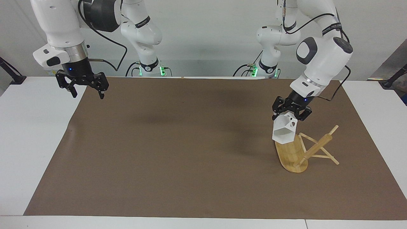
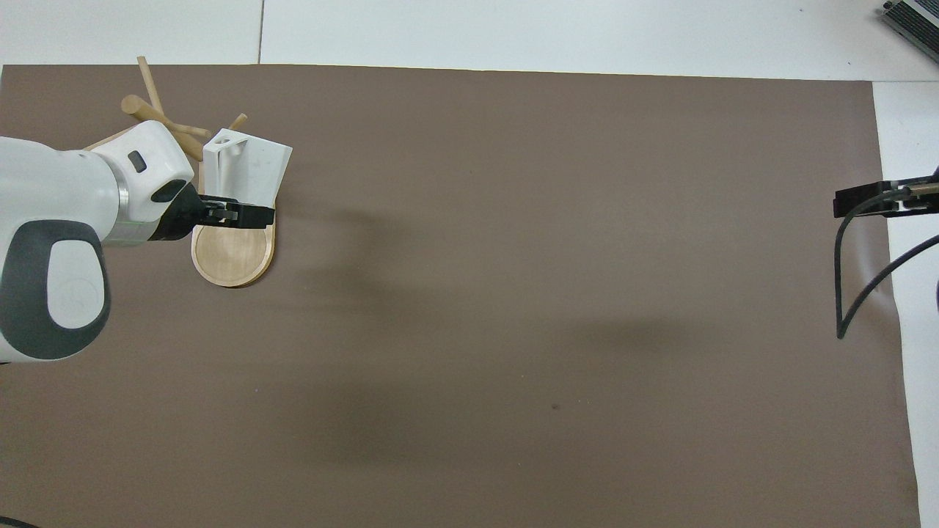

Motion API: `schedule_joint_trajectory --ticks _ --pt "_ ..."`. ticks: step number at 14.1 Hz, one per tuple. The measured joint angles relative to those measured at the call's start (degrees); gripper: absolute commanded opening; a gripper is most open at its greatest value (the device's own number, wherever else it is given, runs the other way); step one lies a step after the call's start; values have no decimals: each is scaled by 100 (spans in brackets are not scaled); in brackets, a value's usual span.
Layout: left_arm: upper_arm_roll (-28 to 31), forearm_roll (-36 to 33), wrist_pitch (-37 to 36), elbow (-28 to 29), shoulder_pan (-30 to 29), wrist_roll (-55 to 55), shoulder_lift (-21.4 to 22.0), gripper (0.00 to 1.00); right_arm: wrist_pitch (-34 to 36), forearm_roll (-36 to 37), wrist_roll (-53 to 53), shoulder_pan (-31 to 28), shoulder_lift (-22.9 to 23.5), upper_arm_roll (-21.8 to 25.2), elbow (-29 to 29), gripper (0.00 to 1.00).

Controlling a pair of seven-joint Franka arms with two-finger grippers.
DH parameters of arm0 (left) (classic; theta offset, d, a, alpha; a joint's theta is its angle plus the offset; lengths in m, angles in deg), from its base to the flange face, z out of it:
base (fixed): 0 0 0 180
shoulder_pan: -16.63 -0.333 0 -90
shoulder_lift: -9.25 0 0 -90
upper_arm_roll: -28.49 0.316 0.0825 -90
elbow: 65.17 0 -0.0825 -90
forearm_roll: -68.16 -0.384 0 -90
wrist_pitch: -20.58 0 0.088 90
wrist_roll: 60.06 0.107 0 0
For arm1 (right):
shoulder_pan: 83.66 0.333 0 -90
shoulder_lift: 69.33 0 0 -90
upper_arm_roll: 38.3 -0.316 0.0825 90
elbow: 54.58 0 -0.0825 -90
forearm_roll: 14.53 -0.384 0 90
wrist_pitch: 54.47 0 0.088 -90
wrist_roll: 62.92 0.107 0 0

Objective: Hang cup on rack
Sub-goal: 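Move the held cup with the left gripper onto a rack peg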

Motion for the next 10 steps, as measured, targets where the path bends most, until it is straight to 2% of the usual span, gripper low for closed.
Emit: schedule_joint_trajectory --ticks 5,10 --pt "1 145 70 -189 -119 -189 -256 0 125 -267 37 -1 -6 54 2 100" --pt "-1 432 235 -202 -136 -655 -299 0 149 -273 44 -1 -8 67 2 100"
